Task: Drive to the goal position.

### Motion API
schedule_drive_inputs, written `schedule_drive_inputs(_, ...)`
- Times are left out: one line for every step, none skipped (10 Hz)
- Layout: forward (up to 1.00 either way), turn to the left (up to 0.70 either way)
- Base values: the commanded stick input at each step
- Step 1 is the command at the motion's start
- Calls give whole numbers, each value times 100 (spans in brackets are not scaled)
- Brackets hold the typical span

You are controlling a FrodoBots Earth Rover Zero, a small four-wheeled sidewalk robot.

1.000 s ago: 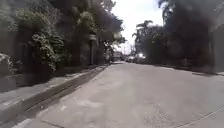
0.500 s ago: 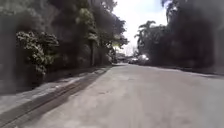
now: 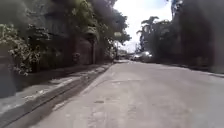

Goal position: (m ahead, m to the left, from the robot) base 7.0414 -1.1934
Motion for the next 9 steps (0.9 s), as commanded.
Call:
schedule_drive_inputs(100, 0)
schedule_drive_inputs(100, 0)
schedule_drive_inputs(100, 0)
schedule_drive_inputs(100, 0)
schedule_drive_inputs(100, 0)
schedule_drive_inputs(100, 0)
schedule_drive_inputs(100, 0)
schedule_drive_inputs(100, 0)
schedule_drive_inputs(100, 0)
